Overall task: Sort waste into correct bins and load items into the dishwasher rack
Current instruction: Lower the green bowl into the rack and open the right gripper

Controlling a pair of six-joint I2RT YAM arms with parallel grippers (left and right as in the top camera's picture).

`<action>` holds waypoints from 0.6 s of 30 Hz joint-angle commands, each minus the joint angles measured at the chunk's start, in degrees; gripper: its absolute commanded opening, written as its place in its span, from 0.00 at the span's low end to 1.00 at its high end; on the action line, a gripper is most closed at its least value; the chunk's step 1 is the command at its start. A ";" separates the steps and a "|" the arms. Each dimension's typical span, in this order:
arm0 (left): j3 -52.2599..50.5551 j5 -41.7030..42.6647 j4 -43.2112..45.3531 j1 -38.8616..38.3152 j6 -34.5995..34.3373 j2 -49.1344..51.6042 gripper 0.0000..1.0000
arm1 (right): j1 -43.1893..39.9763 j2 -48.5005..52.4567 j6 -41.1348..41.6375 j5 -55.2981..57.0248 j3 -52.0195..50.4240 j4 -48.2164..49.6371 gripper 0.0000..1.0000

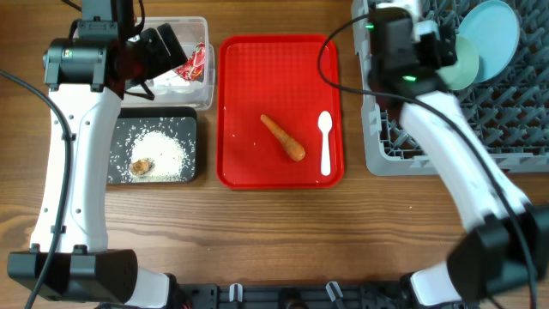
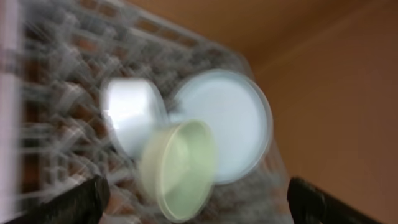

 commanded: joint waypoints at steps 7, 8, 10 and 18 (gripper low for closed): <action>0.04 -0.35 0.04 0.17 -0.52 0.35 1.00 | -9.77 -3.67 23.80 -37.77 -0.24 -8.96 1.00; 0.04 -0.35 0.04 0.17 -0.52 0.35 1.00 | -12.24 -3.26 24.96 -41.22 -0.24 -8.24 1.00; 0.04 -0.35 0.04 0.17 -0.52 0.33 1.00 | -18.43 -2.29 26.43 -50.71 -0.24 -7.76 1.00; 0.04 -0.33 0.04 0.17 -0.52 0.35 1.00 | -32.13 5.05 30.01 -59.43 -0.26 -10.99 0.95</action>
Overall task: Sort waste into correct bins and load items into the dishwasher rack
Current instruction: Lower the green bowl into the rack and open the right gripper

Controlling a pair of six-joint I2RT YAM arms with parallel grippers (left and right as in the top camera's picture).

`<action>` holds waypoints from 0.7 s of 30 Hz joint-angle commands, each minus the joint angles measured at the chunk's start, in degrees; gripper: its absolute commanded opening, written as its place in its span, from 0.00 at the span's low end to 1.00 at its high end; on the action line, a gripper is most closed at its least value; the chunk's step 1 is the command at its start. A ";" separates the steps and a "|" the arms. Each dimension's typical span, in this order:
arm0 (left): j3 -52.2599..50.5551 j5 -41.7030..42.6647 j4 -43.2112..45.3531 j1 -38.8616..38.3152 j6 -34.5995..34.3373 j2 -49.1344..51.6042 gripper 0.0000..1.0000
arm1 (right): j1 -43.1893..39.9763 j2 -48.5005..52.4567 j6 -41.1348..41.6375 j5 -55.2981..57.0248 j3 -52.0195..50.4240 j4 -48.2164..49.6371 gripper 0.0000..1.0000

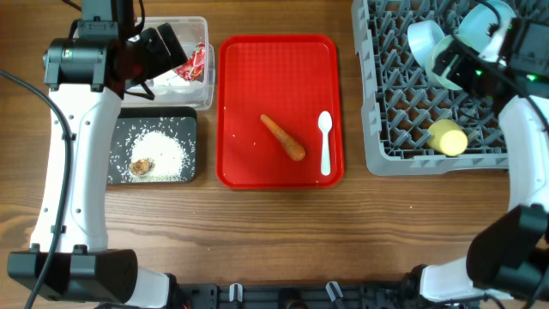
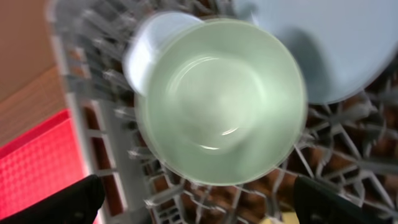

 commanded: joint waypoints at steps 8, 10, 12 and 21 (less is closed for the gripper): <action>0.04 -0.33 -0.02 0.17 -0.52 0.35 1.00 | -1.95 12.74 6.43 -0.39 -0.20 -0.11 0.52; 0.04 -0.35 -0.02 0.17 -0.52 0.35 1.00 | -1.95 13.68 6.62 0.46 -0.20 0.63 0.48; 0.04 -0.33 -0.02 0.17 -0.52 0.33 1.00 | -1.92 13.88 6.56 0.66 -0.20 1.66 0.40; 0.04 -0.33 -0.02 0.17 -0.52 0.35 1.00 | -1.92 12.44 3.52 0.66 -0.15 3.72 0.04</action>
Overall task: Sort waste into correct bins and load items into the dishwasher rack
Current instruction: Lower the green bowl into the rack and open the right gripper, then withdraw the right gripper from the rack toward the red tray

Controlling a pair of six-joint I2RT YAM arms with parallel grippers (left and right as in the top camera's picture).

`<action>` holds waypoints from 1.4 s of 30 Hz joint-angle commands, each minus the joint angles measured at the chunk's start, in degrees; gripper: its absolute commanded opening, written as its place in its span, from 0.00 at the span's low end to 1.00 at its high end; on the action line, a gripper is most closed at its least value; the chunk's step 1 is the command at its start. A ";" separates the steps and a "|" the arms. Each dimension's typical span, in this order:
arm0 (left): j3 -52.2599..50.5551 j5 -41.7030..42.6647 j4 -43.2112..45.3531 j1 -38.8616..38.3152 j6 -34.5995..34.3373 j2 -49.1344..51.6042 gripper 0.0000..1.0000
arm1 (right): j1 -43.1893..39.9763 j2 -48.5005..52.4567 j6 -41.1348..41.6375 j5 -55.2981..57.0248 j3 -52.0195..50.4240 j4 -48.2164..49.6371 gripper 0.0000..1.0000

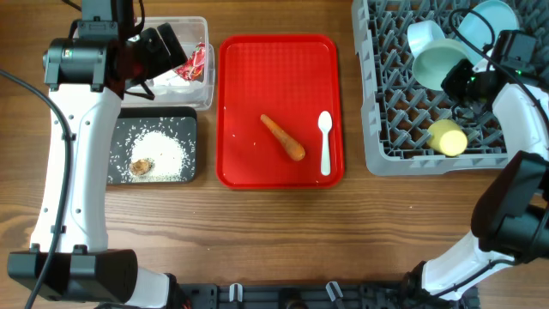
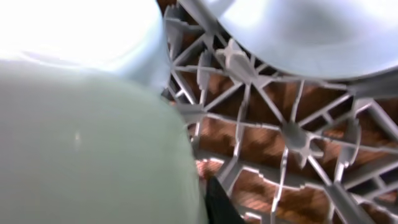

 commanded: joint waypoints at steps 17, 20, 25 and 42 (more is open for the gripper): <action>0.04 -0.35 -0.02 0.17 -0.52 0.35 1.00 | 5.46 -11.06 -13.77 24.30 -0.31 4.61 0.04; 0.04 -0.37 -0.02 0.17 -0.52 0.35 1.00 | 9.97 -11.13 -14.82 34.45 -0.28 6.27 0.04; 0.04 -0.35 -0.02 0.17 -0.52 0.35 1.00 | 19.41 -11.06 -14.73 49.48 -0.28 14.75 0.04; 0.04 -0.37 -0.02 0.17 -0.52 0.33 1.00 | 26.01 -4.11 -12.52 51.56 -0.31 8.35 0.04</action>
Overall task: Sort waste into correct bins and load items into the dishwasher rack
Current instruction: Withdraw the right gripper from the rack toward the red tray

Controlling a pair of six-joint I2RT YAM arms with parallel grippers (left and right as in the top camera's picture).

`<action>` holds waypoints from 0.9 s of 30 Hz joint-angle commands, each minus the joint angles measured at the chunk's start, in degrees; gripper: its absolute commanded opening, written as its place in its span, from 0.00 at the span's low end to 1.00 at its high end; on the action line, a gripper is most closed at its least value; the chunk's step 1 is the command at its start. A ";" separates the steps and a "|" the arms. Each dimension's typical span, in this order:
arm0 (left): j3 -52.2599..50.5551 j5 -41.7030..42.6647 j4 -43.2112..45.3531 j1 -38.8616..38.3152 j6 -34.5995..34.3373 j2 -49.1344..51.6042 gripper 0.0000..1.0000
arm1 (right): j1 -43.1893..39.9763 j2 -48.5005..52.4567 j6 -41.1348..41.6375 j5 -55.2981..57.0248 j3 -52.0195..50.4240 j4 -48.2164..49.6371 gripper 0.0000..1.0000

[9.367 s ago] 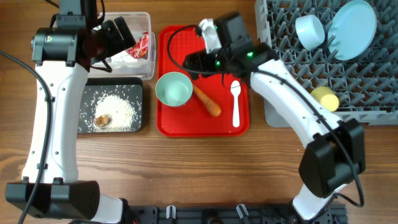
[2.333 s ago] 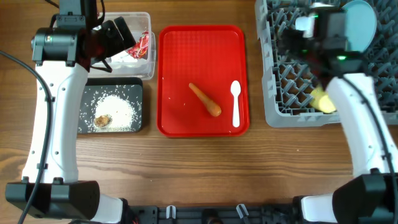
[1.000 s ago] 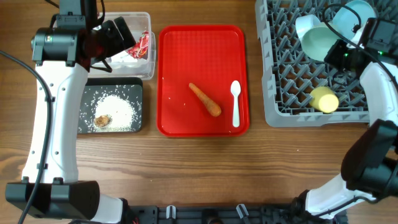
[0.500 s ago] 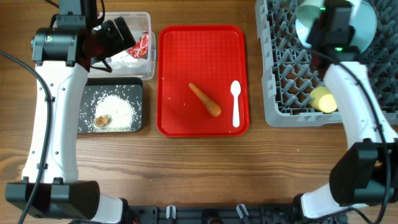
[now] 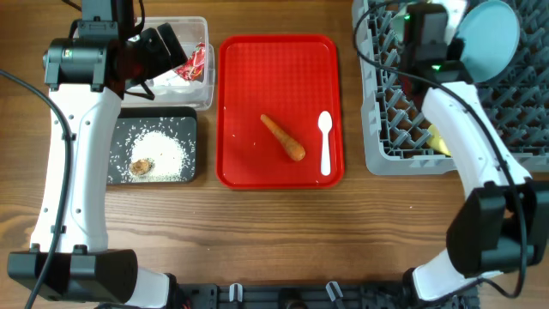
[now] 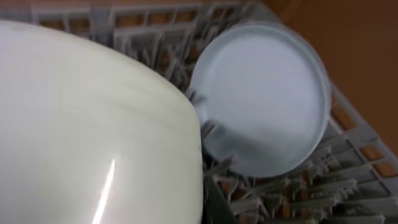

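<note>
A pale green bowl [image 6: 93, 124] fills the left of the right wrist view, with one dark finger [image 6: 214, 208] against its rim. My right gripper [image 5: 426, 34] is over the back of the grey dish rack [image 5: 386, 146], covering the bowl from overhead. A blue plate [image 6: 261, 93] stands in the rack behind it. A carrot [image 5: 283, 137] and a white spoon [image 5: 325, 142] lie on the red tray [image 5: 249, 77]. My left gripper [image 5: 167, 47] hangs over the clear bin [image 5: 196, 86]; its jaws do not show plainly.
A yellow cup [image 5: 437, 142] peeks out beside my right arm near the rack's front. The clear bin holds a red wrapper [image 5: 197, 62]. A black tray [image 5: 116, 176] with white rice and a brown scrap lies at the left.
My right wrist was at the rack's right side, close to the bowl's rim. Now it is over the rack's back left, with bowl and white cup hidden overhead. The left arm has not moved.
My right gripper was open, facing the bowl, cup and plate in the rack. Then it stood open above the bowl from the right. Then one finger was at the bowl's rim. Now the bowl's outside fills the wrist view. Tray and left arm stayed as they were.
</note>
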 commanded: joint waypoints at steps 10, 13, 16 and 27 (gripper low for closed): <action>0.04 -0.33 -0.04 0.17 -0.55 0.35 1.00 | 1.16 5.29 4.39 1.73 -0.15 -3.10 0.04; 0.04 -0.33 -0.04 0.17 -0.55 0.35 1.00 | 1.14 5.29 5.01 2.32 -0.20 -3.15 0.04; 0.04 -0.33 -0.04 0.17 -0.57 0.33 1.00 | 1.05 5.40 5.60 2.54 -0.20 -1.62 0.04; 0.04 -0.33 -0.04 0.17 -0.57 0.35 1.00 | 1.16 7.52 7.21 -1.68 -0.20 -9.60 0.04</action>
